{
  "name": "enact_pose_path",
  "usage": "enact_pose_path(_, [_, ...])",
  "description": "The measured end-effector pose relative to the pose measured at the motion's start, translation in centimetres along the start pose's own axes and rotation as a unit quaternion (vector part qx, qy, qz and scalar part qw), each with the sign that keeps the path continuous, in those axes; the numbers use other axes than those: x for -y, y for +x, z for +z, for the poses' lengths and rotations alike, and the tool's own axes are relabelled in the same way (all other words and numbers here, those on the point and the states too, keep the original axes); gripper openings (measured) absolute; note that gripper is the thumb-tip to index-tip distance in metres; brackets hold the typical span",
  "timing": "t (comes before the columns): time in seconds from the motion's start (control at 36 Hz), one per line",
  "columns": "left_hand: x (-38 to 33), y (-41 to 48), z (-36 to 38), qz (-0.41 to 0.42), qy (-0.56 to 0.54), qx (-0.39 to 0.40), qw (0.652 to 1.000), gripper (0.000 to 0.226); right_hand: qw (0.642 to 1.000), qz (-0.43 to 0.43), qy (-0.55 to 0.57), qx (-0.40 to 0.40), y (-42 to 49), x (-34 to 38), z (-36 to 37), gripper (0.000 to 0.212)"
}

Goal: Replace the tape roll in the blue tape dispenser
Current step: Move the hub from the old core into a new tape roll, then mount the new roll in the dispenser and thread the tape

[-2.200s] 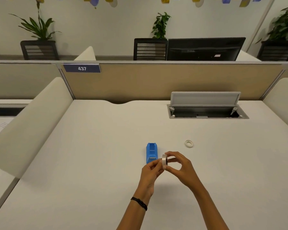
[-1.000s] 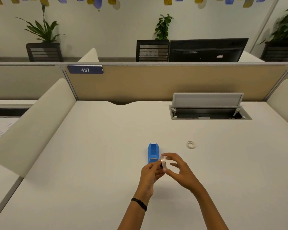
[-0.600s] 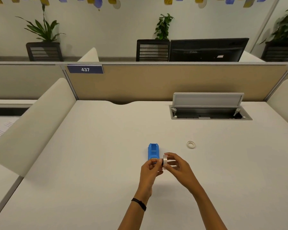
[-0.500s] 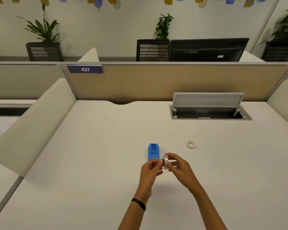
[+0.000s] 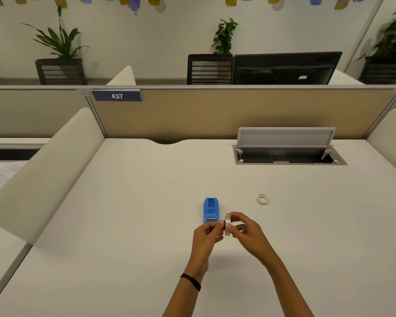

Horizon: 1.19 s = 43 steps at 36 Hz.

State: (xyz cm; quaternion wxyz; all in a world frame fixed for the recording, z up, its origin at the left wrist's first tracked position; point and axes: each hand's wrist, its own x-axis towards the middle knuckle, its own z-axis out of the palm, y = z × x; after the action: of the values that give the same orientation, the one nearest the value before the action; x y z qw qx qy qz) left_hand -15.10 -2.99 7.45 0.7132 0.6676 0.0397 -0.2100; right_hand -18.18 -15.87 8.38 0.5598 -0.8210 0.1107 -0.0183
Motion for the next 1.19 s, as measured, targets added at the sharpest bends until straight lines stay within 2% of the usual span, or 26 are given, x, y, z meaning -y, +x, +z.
enact_pose_path(0.11, [0.1,0.0,0.1,-0.009,-0.005,0.003,1.0,0.001,1.0,0.004,0.007,-0.014,0.2,-0.3,0.0,0.014])
enact_pose_path(0.31, [0.6,0.0,-0.1,-0.01,0.007,-0.008,1.0,0.012,1.0,0.014,0.012,-0.005,0.2,-0.5,0.3,0.013])
enact_pose_path(0.56, [1.5,0.7,-0.8,-0.005,-0.008,-0.015,1.0,0.006,0.999,0.032,0.001,0.043,0.6,-0.3,0.9,0.029])
enact_pose_path(0.78, [1.8,2.8,-1.5,-0.002,-0.002,-0.03,1.0,0.02,0.998,0.034,0.0,0.059,2.9,-0.5,1.4,0.034])
enact_pose_path(1.0, [1.8,6.4,-2.8,0.068,0.097,-0.064,0.991,0.008,0.999,-0.012,-0.008,0.046,7.4,-0.2,1.3,0.048])
enact_pose_path(1.08, [2.1,8.1,-3.6,0.089,0.141,-0.059,0.984,0.025,0.998,-0.043,-0.03,0.045,9.3,-0.3,1.2,0.048])
enact_pose_path(1.19, [2.4,10.4,-4.6,0.091,0.231,0.037,0.968,0.061,0.993,-0.065,-0.069,0.063,11.5,-0.7,1.3,0.046])
